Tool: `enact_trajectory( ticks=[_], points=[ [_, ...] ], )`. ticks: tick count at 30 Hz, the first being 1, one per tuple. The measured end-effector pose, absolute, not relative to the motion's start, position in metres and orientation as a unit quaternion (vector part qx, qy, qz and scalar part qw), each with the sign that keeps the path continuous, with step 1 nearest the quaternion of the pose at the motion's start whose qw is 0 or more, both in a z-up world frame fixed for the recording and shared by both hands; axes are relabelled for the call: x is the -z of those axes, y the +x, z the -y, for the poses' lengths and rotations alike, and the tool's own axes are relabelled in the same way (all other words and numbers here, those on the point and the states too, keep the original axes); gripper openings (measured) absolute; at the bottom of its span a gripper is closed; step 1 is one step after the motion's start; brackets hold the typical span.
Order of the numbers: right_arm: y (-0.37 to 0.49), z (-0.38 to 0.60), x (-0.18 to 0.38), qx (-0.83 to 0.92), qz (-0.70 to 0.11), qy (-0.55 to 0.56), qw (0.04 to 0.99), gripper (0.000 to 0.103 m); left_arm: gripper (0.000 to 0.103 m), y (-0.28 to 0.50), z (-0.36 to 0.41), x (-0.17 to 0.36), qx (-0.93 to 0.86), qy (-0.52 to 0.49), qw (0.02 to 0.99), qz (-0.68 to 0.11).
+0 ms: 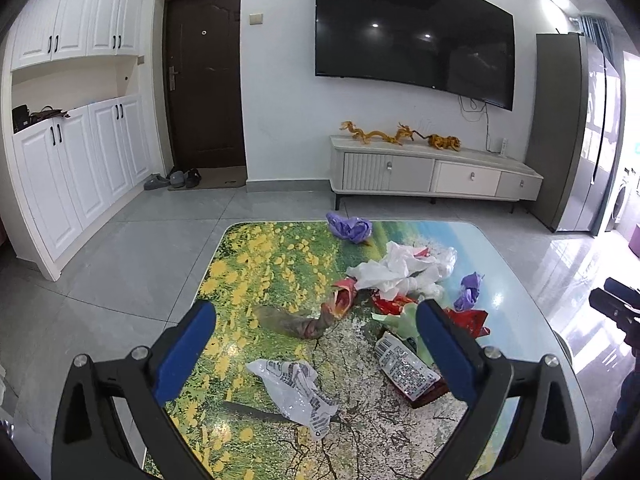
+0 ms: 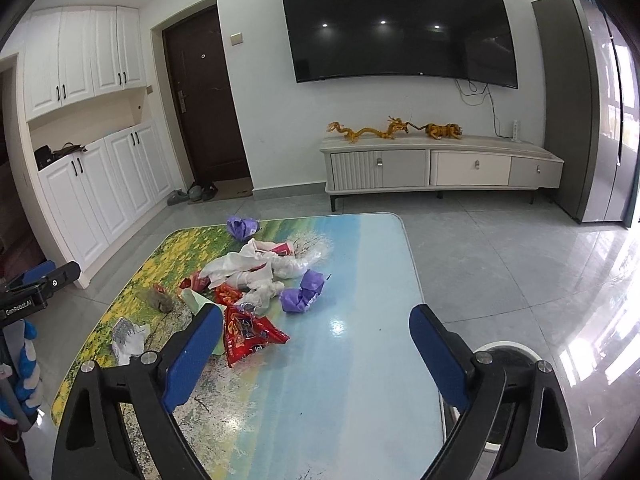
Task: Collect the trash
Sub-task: 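Approach the trash-covered table with both tools open, then grasp the red snack wrapper with the right gripper while the left gripper grasps white tissue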
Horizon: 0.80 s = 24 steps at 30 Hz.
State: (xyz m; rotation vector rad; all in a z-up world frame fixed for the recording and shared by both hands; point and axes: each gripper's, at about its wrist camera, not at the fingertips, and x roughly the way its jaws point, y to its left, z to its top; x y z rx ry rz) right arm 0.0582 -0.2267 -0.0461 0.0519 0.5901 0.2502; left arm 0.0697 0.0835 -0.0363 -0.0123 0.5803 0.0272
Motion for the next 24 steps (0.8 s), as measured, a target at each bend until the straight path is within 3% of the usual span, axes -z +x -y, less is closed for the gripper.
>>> enact_trajectory(
  ticks=[4, 10, 15, 24],
  points=[
    [0.073, 0.22, 0.057, -0.138, -0.305, 0.021, 0.942, 0.086, 0.099, 0.086, -0.077, 0.046, 0.014, -0.004, 0.953, -0.304],
    [0.094, 0.215, 0.071, -0.161, -0.324, 0.023, 0.932, 0.079, 0.088, 0.122, -0.073, 0.054, 0.05, -0.012, 0.942, -0.332],
    [0.112, 0.203, 0.088, -0.203, -0.347, 0.029, 0.915, 0.071, 0.072, 0.155, -0.063, 0.066, 0.093, -0.011, 0.926, -0.366],
    [0.143, 0.166, 0.111, -0.295, -0.367, 0.039, 0.881, 0.064, 0.063, 0.219, -0.033, 0.084, 0.16, 0.007, 0.897, -0.412]
  ],
)
